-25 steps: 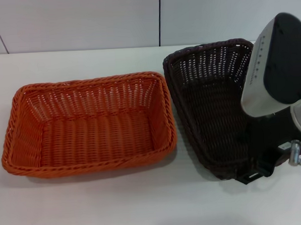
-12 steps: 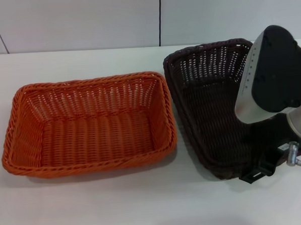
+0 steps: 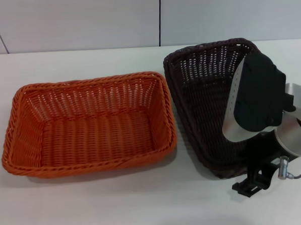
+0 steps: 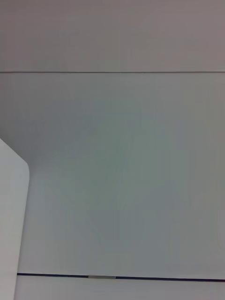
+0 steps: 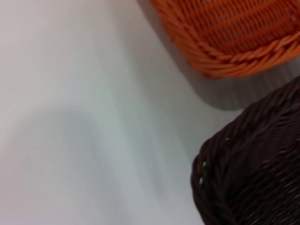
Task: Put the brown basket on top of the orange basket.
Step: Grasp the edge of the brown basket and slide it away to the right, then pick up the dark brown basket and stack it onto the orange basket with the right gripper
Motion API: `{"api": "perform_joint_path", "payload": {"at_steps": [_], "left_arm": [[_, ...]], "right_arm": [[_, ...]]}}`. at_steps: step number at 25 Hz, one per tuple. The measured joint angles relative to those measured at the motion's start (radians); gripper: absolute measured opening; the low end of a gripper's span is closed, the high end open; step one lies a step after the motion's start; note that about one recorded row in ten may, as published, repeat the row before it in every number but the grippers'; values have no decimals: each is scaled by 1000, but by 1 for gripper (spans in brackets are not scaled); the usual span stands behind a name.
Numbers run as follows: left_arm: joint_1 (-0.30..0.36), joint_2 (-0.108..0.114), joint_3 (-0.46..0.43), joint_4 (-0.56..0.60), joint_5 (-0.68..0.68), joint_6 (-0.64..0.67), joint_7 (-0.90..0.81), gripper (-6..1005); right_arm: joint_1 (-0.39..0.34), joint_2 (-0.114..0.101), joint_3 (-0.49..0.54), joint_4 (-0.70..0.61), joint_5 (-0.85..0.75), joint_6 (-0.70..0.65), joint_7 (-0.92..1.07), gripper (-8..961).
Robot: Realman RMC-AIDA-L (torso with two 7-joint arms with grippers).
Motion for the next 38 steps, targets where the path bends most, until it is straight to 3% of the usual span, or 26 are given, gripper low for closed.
{"api": "perform_joint_path", "payload": {"at_steps": [10, 15, 18, 23, 38], "left_arm": [[-4, 1, -4, 1, 0, 1, 1, 791], [-4, 1, -6, 1, 0, 1, 2, 791], [-4, 4, -6, 3, 0, 2, 5, 791], [-11, 5, -6, 11, 0, 1, 5, 791], [-16, 7, -16, 23, 0, 1, 5, 791]], "right_arm": [[1, 1, -21, -12, -58, -62, 4, 721], [2, 1, -38, -18, -61, -62, 3, 515], [-3, 2, -39, -46, -70, -64, 10, 308], [-8, 4, -47, -96, -91, -67, 35, 233], [21, 4, -67, -348, -199, -27, 118, 212]]}}
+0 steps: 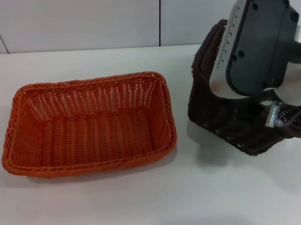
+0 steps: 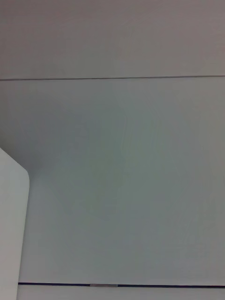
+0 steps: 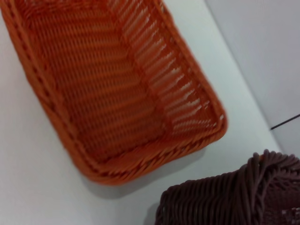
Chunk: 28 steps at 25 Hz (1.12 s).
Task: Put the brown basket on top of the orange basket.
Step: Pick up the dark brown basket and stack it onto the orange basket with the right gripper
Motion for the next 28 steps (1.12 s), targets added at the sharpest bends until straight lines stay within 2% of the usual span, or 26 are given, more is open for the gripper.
{"api": "perform_joint_path", "payload": {"at_steps": [9, 15, 21, 24, 27, 28], "left_arm": [[-11, 1, -11, 16, 0, 0, -7, 791], [-13, 1, -13, 16, 0, -1, -7, 791], [-22, 1, -15, 17, 0, -1, -9, 791], [-24, 1, -15, 17, 0, -7, -9, 791], [-28, 1, -15, 17, 0, -23, -10, 791], [-28, 1, -15, 17, 0, -23, -10, 791]], "right_arm": [[79, 0, -36, -30, -129, 13, 34, 212], [104, -2, -42, 20, -166, -134, 1, 214], [113, -2, -113, 81, -176, -300, -118, 215], [119, -1, -161, 116, -157, -342, -263, 215], [81, 1, -225, 122, -132, -389, -469, 216], [81, 1, -225, 122, -132, -389, -469, 216]]}}
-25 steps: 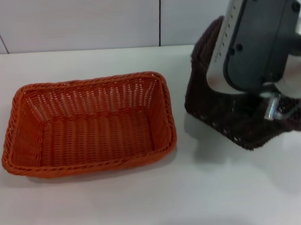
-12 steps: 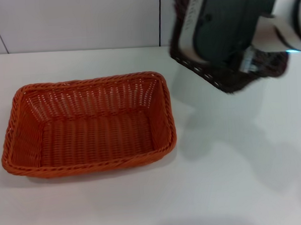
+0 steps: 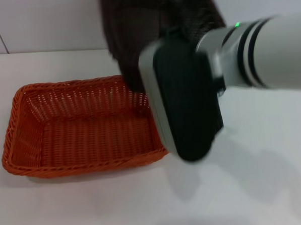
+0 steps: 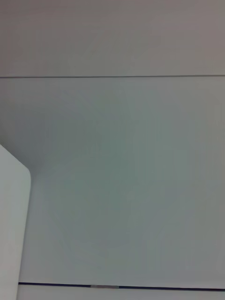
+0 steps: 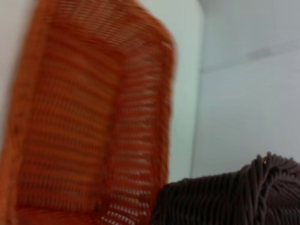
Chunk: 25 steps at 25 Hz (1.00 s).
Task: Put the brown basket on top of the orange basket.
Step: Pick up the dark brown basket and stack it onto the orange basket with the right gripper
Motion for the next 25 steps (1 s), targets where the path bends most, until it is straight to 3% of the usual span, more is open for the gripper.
{"api": "perform_joint_path", "payload": {"at_steps": [9, 13, 14, 25], "left_arm": [[0, -6, -18, -5, 0, -13, -1, 791], [-1, -8, -25, -8, -2, -22, -2, 791], [-1, -8, -25, -9, -3, -24, -2, 791], [-4, -9, -20, -6, -7, -32, -29, 791]], "right_arm": [[-146, -5, -18, -131, 5, -99, -430, 218], [-176, -9, -26, -136, 7, -114, -519, 219], [-217, -9, -39, -128, 5, -138, -593, 219], [-294, -16, -57, -94, -13, -251, -710, 221]]}}
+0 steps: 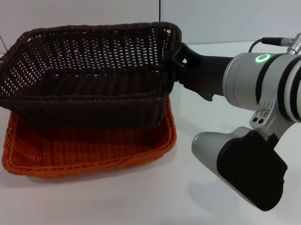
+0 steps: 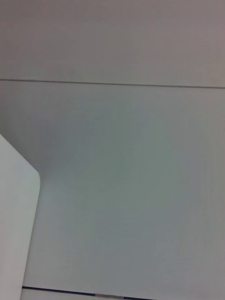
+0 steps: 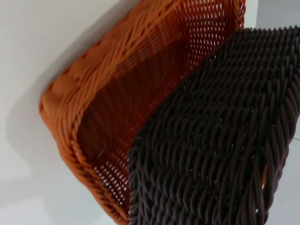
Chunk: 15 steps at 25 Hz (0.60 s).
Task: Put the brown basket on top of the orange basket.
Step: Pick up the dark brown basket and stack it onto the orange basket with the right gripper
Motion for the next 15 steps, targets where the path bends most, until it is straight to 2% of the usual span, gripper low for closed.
{"api": "perform_joint_path", "payload": {"at_steps": [15], "left_arm": [[-4, 2, -16, -6, 0, 5, 4, 791]], "right_arm": [[-46, 2, -56, 5, 3, -58, -102, 224]]}}
